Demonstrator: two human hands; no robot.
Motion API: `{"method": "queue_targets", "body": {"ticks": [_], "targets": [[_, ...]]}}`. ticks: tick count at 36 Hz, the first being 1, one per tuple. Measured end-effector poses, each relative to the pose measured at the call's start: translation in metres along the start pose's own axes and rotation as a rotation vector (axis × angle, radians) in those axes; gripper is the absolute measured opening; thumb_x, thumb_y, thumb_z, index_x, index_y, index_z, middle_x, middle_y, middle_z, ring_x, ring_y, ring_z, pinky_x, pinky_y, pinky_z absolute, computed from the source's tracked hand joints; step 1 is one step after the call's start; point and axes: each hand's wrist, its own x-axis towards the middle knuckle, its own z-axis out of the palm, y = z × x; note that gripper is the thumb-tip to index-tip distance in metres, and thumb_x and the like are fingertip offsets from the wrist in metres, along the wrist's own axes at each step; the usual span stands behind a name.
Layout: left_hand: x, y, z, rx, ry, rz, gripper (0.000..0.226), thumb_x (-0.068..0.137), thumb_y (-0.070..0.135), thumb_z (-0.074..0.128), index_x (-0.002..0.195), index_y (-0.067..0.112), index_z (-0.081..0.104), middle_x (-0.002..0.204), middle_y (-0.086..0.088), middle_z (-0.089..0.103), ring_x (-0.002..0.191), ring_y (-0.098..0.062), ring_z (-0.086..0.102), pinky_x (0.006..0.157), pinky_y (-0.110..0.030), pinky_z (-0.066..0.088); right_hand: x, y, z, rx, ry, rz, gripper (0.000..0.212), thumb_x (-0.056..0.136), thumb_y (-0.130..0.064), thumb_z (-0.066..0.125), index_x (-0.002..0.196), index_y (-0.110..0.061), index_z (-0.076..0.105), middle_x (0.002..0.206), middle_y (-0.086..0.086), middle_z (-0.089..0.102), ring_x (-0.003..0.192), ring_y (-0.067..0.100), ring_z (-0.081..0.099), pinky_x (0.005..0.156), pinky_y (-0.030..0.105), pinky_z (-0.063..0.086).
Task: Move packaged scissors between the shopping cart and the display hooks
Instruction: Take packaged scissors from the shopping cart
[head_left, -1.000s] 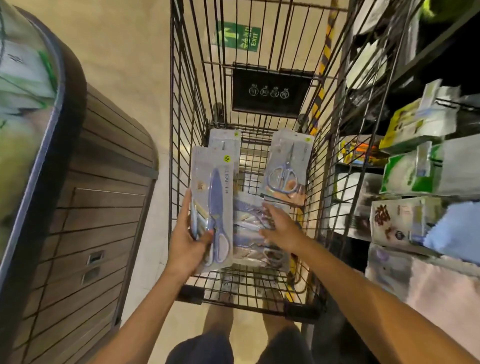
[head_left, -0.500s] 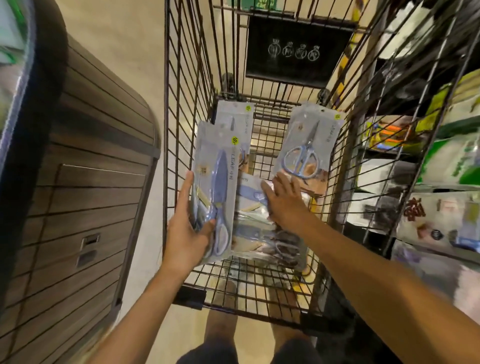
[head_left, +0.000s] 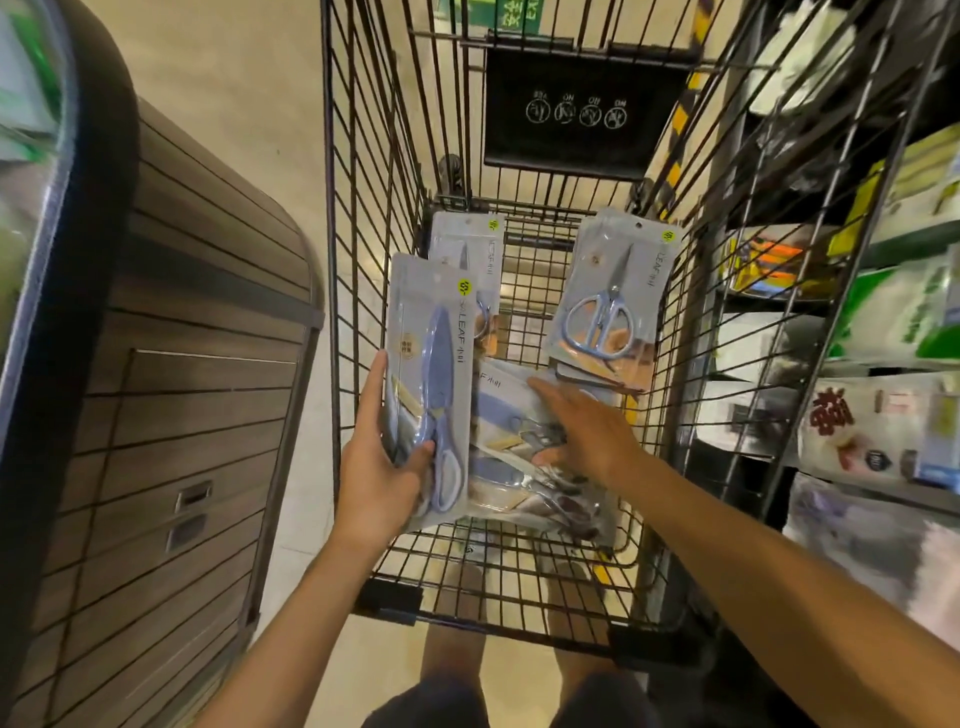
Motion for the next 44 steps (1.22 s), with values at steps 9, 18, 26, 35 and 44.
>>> {"method": "queue_targets", "body": {"ticks": [9, 18, 26, 35, 44], "targets": [[-0.005, 0.013, -0.002, 0.005, -0.019, 0.039, 0.102, 0.087, -0.005, 0.073, 0.155, 0.052, 0.022, 0.157, 0.011, 0.042, 0.144, -0.012, 0.044, 0.111, -0.041, 0.048, -0.015, -0.005, -0.023, 0.41, -0.12, 0.065, 0.103, 0.068, -0.034, 0.091, 0.151, -0.038, 0.031, 0.144, 0.004, 0.053, 0.129, 0.025, 0.052, 0.1, 0.033, 0.047], [-0.031, 0.082, -0.028, 0.014, -0.056, 0.148, 0.101, 0.086, -0.006, 0.074, 0.152, 0.052, 0.024, 0.154, 0.023, 0.038, 0.144, -0.004, 0.037, 0.111, -0.027, 0.045, -0.102, -0.023, -0.08, 0.759, 0.195, 0.245, 0.083, 0.073, -0.026, 0.09, 0.139, -0.018, 0.041, 0.125, 0.0, 0.058, 0.116, 0.026, 0.061, 0.092, 0.037, 0.054], [-0.071, 0.161, -0.064, -0.02, -0.159, 0.295, 0.098, 0.085, 0.005, 0.08, 0.156, 0.046, 0.025, 0.163, 0.011, 0.034, 0.15, -0.017, 0.034, 0.12, -0.053, 0.036, -0.2, -0.077, -0.138, 0.988, 0.406, 0.26, 0.078, 0.083, -0.01, 0.08, 0.143, -0.014, 0.032, 0.126, -0.009, 0.05, 0.108, 0.008, 0.054, 0.079, 0.006, 0.044], [-0.118, 0.217, -0.1, -0.01, -0.318, 0.456, 0.097, 0.083, 0.017, 0.084, 0.151, 0.057, 0.027, 0.155, 0.005, 0.048, 0.141, -0.02, 0.049, 0.111, -0.056, 0.045, -0.295, -0.143, -0.156, 1.105, 0.793, 0.08, 0.103, 0.082, -0.012, 0.08, 0.15, -0.055, 0.014, 0.154, -0.028, 0.029, 0.134, -0.014, 0.04, 0.109, 0.021, 0.043], [-0.184, 0.236, -0.098, -0.013, -0.495, 0.639, 0.098, 0.082, 0.013, 0.082, 0.152, 0.056, 0.028, 0.156, 0.02, 0.043, 0.139, -0.007, 0.049, 0.111, -0.051, 0.046, -0.382, -0.183, -0.129, 1.078, 1.087, 0.033, 0.1, 0.084, -0.011, 0.08, 0.156, -0.041, 0.018, 0.149, -0.04, 0.034, 0.137, -0.013, 0.036, 0.104, 0.01, 0.04]]}}
